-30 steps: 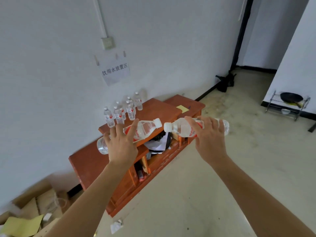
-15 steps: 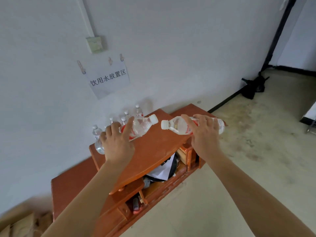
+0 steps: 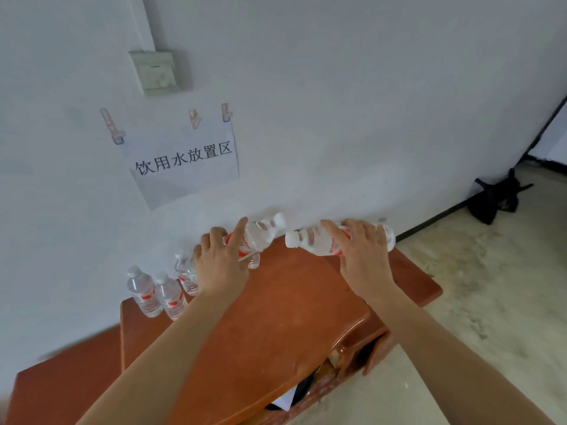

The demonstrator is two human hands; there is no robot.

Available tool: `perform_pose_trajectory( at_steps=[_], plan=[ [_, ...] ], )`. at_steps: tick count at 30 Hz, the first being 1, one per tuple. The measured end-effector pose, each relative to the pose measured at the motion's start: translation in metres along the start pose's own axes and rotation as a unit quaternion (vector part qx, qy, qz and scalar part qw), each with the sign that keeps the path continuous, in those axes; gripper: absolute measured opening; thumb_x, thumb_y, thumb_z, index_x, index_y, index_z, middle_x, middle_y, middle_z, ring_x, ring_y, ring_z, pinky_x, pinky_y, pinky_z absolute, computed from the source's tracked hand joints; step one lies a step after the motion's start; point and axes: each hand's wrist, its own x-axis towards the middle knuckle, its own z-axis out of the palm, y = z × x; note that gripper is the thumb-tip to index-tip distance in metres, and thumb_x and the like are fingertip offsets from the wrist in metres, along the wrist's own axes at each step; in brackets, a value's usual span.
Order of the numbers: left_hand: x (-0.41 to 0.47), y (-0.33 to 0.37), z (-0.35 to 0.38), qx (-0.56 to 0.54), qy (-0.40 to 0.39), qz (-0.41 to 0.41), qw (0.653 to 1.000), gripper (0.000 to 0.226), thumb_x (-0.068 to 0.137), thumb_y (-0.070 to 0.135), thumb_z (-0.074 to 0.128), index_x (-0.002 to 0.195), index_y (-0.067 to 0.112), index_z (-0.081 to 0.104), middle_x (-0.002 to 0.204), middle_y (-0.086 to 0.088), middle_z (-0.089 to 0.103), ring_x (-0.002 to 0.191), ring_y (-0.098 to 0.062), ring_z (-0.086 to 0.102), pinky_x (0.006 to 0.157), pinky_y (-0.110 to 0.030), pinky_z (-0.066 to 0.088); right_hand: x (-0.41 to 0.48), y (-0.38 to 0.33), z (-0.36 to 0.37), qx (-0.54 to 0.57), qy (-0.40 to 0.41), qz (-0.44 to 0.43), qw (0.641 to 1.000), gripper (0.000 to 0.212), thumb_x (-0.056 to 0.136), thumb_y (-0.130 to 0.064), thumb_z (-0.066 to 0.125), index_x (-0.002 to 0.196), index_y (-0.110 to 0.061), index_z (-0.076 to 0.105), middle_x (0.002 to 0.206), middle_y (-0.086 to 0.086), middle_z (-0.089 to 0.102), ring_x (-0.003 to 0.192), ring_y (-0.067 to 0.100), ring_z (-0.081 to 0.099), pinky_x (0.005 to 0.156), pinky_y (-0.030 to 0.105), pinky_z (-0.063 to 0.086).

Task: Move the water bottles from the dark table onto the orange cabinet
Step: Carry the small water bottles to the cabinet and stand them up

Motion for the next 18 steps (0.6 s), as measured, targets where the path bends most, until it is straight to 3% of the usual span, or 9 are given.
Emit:
perform_pose_trajectory(
  at_steps=[4, 7, 10, 13, 18],
  plan=[
    [0.051, 0.003, 0.059, -0.074, -0.022, -0.06, 0.995, 0.078, 0.08, 0.034, 0.081, 0.147, 0.032, 0.041, 0.117, -0.01, 0.051, 0.107, -0.032, 0.05, 0.09, -0.051, 0.047, 0.058, 0.03, 0.042, 0.007, -0.022, 0.023, 0.999, 0.085, 0.079, -0.008, 0.078, 0.149, -0.036, 0.038, 0.132, 0.01, 0.055, 0.125, 0.036, 0.051, 0.106, 0.065, 0.039],
    [0.06, 0.004, 0.101, -0.131, -0.05, -0.122, 0.983, 0.076, 0.083, 0.038, 0.077, 0.147, 0.037, 0.034, 0.126, -0.005, 0.047, 0.116, -0.031, 0.046, 0.088, -0.048, 0.049, 0.079, 0.043, 0.084, 0.047, -0.043, 0.03, 0.998, 0.091, 0.075, -0.009, 0.085, 0.147, -0.034, 0.035, 0.129, 0.013, 0.057, 0.124, 0.037, 0.053, 0.102, 0.062, 0.046],
    [0.062, -0.003, 0.153, -0.172, -0.072, -0.193, 0.963, 0.075, 0.085, 0.037, 0.075, 0.147, 0.032, 0.033, 0.142, -0.003, 0.042, 0.131, -0.033, 0.042, 0.092, -0.049, 0.048, 0.099, 0.05, 0.144, 0.106, -0.074, 0.027, 0.991, 0.096, 0.07, -0.013, 0.091, 0.146, -0.032, 0.035, 0.13, 0.012, 0.06, 0.124, 0.034, 0.055, 0.103, 0.058, 0.048],
    [0.049, -0.008, 0.2, -0.195, -0.077, -0.264, 0.941, 0.075, 0.084, 0.033, 0.077, 0.145, 0.027, 0.033, 0.143, -0.005, 0.043, 0.126, -0.031, 0.047, 0.095, -0.052, 0.049, 0.106, 0.048, 0.208, 0.174, -0.109, 0.027, 0.978, 0.094, 0.07, -0.014, 0.092, 0.145, -0.028, 0.038, 0.13, 0.011, 0.061, 0.124, 0.034, 0.056, 0.102, 0.058, 0.05],
    [0.036, -0.022, 0.271, -0.208, -0.084, -0.349, 0.91, 0.079, 0.084, 0.026, 0.079, 0.145, 0.015, 0.031, 0.136, -0.006, 0.045, 0.12, -0.025, 0.048, 0.088, -0.041, 0.044, 0.107, 0.025, 0.309, 0.303, -0.166, 0.064, 0.936, 0.086, 0.078, -0.02, 0.088, 0.147, -0.025, 0.038, 0.138, 0.007, 0.056, 0.126, 0.027, 0.055, 0.099, 0.05, 0.055]
  ],
)
